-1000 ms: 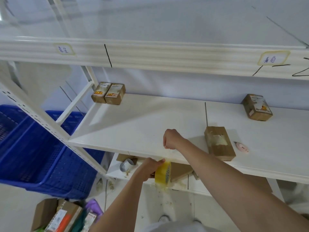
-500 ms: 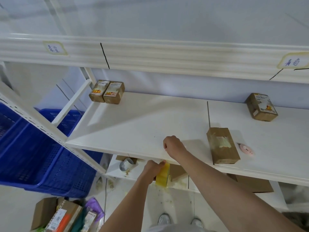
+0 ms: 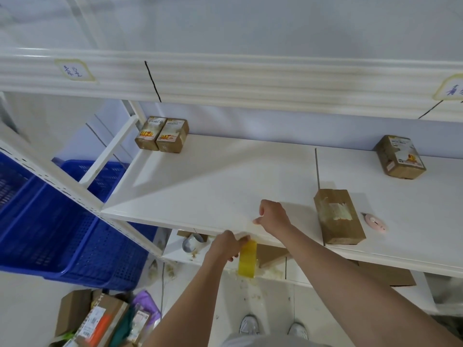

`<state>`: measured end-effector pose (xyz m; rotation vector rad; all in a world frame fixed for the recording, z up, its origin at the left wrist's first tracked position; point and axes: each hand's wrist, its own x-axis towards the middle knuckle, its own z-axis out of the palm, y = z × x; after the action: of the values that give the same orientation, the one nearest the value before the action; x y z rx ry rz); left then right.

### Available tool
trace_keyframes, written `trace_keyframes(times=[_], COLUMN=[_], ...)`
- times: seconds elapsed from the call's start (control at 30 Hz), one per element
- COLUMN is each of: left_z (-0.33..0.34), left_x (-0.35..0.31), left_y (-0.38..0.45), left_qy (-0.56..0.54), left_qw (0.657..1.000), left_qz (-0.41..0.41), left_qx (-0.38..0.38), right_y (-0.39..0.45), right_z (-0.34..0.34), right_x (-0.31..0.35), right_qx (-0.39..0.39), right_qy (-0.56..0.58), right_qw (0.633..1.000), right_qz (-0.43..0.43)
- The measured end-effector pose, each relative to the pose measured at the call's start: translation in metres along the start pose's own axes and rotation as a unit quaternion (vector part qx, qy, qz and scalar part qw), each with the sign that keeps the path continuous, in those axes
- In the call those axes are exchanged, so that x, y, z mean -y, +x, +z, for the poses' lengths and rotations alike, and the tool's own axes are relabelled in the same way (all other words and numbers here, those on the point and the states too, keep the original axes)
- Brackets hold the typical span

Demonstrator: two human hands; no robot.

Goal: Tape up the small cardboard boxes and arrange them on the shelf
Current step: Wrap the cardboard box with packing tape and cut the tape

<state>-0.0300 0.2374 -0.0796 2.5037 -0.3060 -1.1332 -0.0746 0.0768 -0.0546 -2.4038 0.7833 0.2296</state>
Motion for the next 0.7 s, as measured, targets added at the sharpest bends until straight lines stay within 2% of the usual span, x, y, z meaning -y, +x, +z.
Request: trace_keyframes(times=[0.17, 0.3, 0.43, 0.53, 0.63, 0.7], left_z=[-0.023, -0.021, 0.002, 0.028, 0.051, 0.062], left_x=[-0.030, -0.073, -0.125, -0.165, -0.189, -0.197], left_y=[0.001, -0.002, -0.011, -0.013, -0.013, -0.011], left_qy=[0.069, 0.074, 0.056, -0.050, -0.242, -0.306], left_qw=[0.991, 0.990, 0.989, 0.987, 0.963, 0.948], left_qz=[0.025, 0.072, 0.119, 0.151, 0.113, 0.086], left_qx=[-0.109, -0.094, -0.069, -0.035, 0.011, 0.029], right_y=[-0.003, -0.001, -0.007, -0.017, -0.028, -0.033], right_z=[-0.018, -0.056, -0.096, -0.117, -0.125, -0.123], right_x=[-0.012, -0.030, -0.069, -0.108, -0.138, -0.150], right_qx=[-0.059, -0.164, -0.247, -0.277, -0.240, -0.207], right_qy=[0.026, 0.004, 0.003, 0.045, 0.076, 0.104], right_qw=[0.998, 0.986, 0.966, 0.952, 0.952, 0.954], right_qz=[-0.007, 0.010, 0.070, 0.124, 0.176, 0.190])
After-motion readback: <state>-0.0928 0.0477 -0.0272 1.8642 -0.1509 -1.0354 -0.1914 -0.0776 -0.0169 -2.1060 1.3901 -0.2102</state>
